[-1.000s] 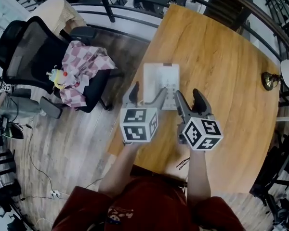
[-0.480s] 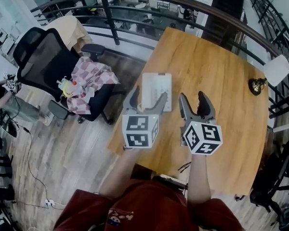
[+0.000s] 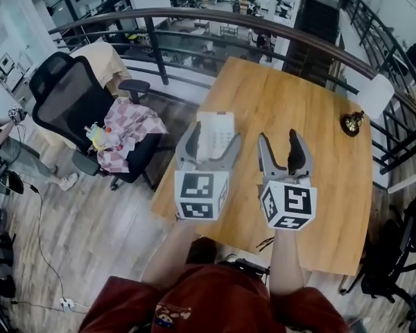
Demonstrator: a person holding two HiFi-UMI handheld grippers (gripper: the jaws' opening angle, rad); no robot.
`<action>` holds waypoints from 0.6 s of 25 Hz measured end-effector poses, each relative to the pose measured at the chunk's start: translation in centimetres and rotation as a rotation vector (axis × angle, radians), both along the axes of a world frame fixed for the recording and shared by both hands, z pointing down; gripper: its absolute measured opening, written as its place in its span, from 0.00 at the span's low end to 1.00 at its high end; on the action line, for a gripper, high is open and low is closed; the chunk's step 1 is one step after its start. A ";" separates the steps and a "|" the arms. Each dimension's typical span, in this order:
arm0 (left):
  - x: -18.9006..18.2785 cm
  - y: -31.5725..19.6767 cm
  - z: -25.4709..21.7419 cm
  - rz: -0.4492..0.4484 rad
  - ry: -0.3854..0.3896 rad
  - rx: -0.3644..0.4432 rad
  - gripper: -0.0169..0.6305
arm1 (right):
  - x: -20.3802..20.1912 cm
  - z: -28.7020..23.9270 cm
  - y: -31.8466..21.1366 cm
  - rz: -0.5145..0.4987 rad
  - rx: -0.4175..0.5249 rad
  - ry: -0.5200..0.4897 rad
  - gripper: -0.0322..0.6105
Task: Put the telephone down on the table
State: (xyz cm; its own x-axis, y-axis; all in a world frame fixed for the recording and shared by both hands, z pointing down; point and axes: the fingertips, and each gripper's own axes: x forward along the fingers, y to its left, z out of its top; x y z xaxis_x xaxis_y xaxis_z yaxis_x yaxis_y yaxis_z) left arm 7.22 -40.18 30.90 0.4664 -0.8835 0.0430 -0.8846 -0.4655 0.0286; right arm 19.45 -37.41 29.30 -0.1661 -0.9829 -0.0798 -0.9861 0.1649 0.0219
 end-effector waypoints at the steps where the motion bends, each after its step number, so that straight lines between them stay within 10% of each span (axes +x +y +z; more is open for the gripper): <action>1: 0.3 0.5 -0.4 0.001 -0.001 0.012 0.63 | 0.2 -0.3 0.5 0.001 0.007 0.007 0.50; 15: 1.2 4.4 -2.6 -0.001 -0.014 0.063 0.63 | 0.4 -2.2 4.5 -0.004 0.065 0.052 0.50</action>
State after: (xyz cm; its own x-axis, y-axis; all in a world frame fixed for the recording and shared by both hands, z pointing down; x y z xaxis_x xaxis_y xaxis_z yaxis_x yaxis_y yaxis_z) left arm 8.46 -35.79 28.33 0.4649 -0.8853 -0.0067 -0.8853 -0.4648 -0.0130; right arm 19.83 -32.90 27.11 -0.1754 -0.9753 -0.1342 -0.9827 0.1652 0.0836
